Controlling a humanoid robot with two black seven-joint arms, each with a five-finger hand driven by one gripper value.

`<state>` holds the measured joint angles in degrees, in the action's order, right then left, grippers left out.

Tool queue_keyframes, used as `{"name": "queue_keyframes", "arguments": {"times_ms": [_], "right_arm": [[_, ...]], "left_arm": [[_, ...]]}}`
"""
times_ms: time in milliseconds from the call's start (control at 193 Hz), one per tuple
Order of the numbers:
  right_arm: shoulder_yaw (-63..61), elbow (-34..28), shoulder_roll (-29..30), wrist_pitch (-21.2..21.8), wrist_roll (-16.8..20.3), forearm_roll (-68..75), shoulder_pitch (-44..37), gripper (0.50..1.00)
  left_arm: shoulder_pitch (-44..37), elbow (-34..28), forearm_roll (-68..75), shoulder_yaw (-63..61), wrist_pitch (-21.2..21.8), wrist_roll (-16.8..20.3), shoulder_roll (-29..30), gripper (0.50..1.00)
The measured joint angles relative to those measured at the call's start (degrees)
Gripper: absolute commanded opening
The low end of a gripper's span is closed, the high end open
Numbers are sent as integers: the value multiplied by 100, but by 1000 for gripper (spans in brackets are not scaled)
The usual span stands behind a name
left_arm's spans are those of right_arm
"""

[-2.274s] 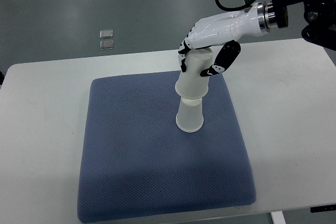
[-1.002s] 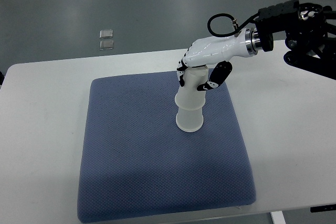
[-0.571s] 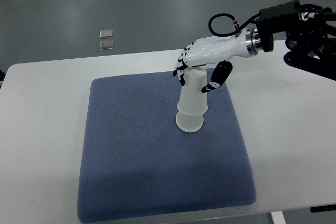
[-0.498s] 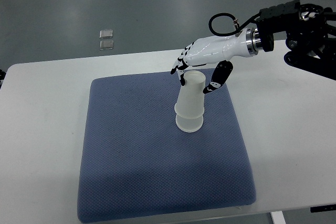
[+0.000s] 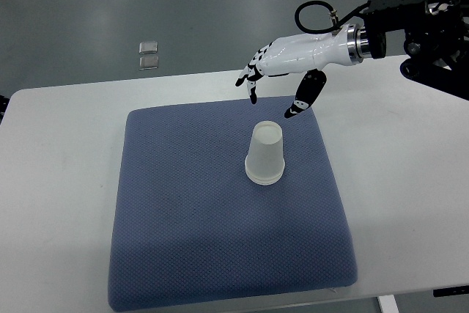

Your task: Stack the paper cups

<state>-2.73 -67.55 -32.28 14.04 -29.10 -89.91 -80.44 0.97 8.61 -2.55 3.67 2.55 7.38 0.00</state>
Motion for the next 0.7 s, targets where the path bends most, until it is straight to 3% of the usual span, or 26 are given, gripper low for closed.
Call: {"name": "queue_keyframes", "arguments": {"times_ms": [197,514,701], "right_arm": [[-827,628,93,-22,8,182,-33,901],[-1651,1631,344,-145,394,2243,-38,901],[-1727,2155,408,-600,542,3898,47,901]], "left_arm": [[0,0,0,-1,0,0,0,1000],[0,0,0,0,0,0,0,1000],[-1,0,0,-1,0,0,0,1000]]}}
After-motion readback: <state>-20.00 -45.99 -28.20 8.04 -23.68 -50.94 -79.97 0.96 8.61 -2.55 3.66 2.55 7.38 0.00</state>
